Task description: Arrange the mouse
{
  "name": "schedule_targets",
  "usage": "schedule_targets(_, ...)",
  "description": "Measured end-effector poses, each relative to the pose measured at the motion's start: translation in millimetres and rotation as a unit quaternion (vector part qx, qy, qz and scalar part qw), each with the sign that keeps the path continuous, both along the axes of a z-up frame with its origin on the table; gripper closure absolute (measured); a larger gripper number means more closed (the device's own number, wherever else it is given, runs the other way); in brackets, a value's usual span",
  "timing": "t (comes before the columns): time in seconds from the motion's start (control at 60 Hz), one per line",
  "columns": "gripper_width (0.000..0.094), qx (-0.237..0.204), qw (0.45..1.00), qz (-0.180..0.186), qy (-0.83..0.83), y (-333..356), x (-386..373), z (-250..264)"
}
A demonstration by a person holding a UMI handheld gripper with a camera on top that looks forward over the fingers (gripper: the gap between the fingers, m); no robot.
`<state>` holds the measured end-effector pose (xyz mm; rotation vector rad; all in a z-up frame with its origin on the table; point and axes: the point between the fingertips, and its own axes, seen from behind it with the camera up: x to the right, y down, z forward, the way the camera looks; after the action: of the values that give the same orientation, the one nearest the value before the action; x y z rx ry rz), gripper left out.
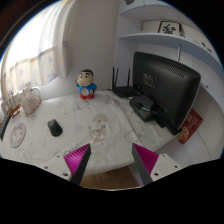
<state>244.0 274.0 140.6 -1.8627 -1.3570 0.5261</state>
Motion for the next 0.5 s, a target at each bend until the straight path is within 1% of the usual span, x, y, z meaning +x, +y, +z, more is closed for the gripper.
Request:
schedule_targets(0.167,0.0079,0.004,0.998,0.055,-0.002,-33.9,-13.9,-12.7)
schedule_targets(0.3,0.008,-0.007,0.995,0.095,-0.003,-78.8,-26.3,-22.6)
schedule_targets(0.5,0.0081,-0.023,0.983,0.181,0.003,-157.5,-40.2,-30.5)
